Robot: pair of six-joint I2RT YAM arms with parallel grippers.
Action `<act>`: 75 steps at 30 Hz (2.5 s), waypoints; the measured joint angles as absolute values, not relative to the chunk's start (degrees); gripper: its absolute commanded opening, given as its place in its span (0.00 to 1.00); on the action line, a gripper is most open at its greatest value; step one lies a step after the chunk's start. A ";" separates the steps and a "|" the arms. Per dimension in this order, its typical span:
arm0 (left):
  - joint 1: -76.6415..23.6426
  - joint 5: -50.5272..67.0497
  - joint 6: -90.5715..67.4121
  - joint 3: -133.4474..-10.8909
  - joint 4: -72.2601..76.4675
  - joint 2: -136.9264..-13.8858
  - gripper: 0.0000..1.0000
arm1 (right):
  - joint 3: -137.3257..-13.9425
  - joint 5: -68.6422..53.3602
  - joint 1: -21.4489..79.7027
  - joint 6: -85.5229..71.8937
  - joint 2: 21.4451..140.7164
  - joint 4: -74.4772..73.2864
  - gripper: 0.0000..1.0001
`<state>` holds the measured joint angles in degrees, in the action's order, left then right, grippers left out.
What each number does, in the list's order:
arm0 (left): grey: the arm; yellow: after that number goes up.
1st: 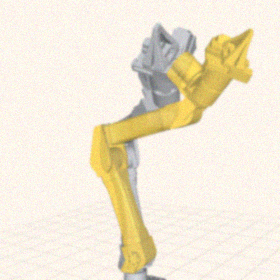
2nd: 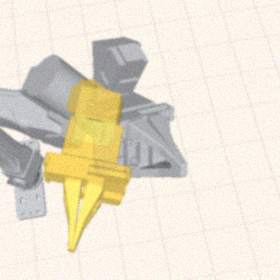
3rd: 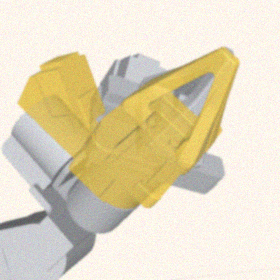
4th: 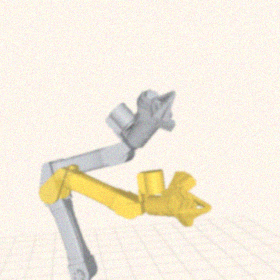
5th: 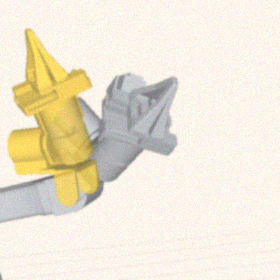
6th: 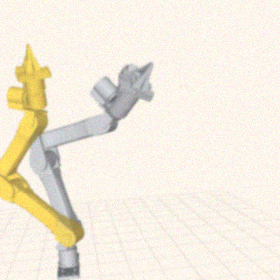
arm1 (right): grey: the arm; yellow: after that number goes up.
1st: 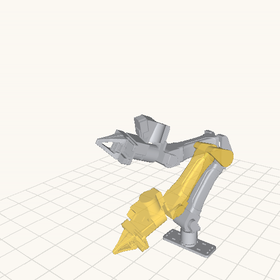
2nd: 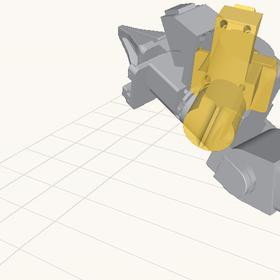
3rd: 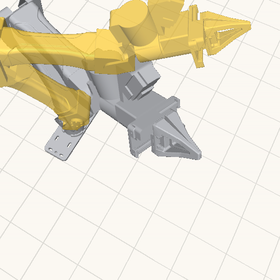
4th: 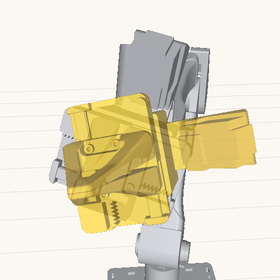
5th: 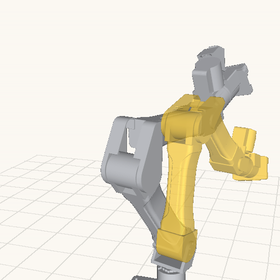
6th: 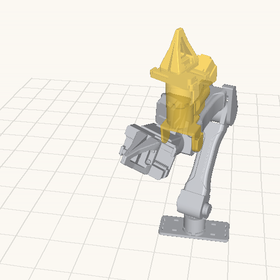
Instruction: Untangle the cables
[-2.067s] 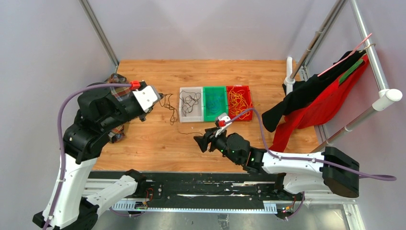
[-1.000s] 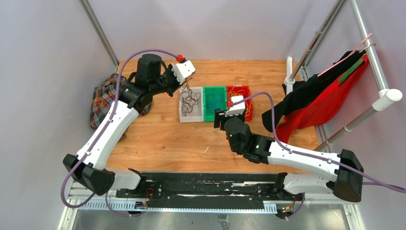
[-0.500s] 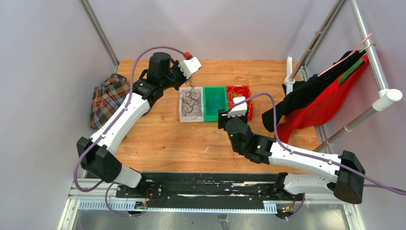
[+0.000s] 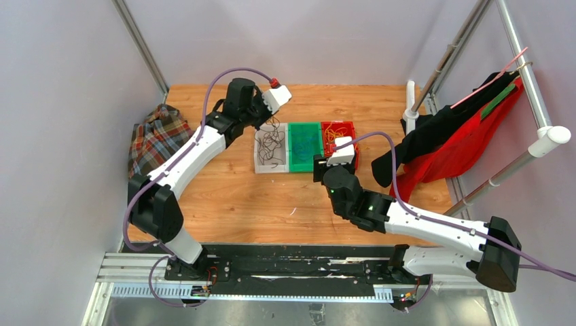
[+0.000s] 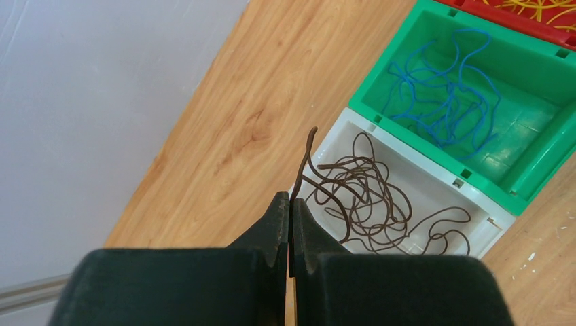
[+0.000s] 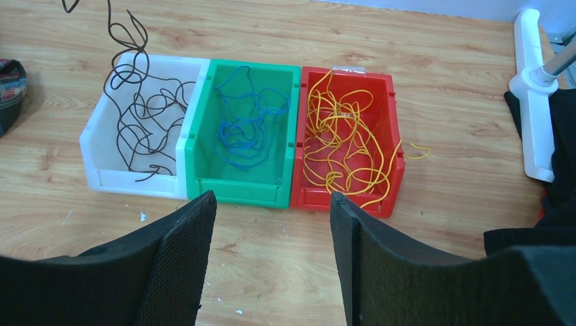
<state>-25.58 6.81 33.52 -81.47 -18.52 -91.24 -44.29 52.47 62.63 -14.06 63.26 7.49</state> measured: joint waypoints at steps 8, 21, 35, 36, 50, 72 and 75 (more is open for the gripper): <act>-26.02 5.17 34.30 -78.13 -21.41 -93.12 0.14 | -44.29 52.05 62.43 -14.09 63.26 5.98 0.62; -27.07 3.79 35.27 -83.59 -33.58 -97.71 0.98 | -44.45 50.37 61.17 -14.04 63.33 4.84 0.68; -11.22 10.26 25.43 -80.60 -45.19 -73.89 0.98 | -44.60 43.79 52.56 -14.96 64.34 1.43 0.73; -8.10 11.03 24.71 -77.93 -45.17 -71.24 0.98 | -44.58 43.35 50.83 -15.33 64.29 1.17 0.73; 17.58 18.04 21.32 -44.84 -32.36 -63.07 0.98 | -29.89 54.92 31.59 -15.94 56.80 2.79 0.73; 12.45 22.74 4.62 -17.12 20.23 -63.16 0.98 | -19.57 50.17 9.69 -9.47 69.63 26.59 0.74; 9.98 20.75 3.31 -17.12 23.42 -64.12 0.98 | -18.83 47.42 6.96 -9.37 70.41 29.41 0.74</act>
<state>9.98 20.75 3.31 -17.12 23.42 -64.12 -18.83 47.42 6.96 -9.37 70.41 29.41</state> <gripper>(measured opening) 0.979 0.735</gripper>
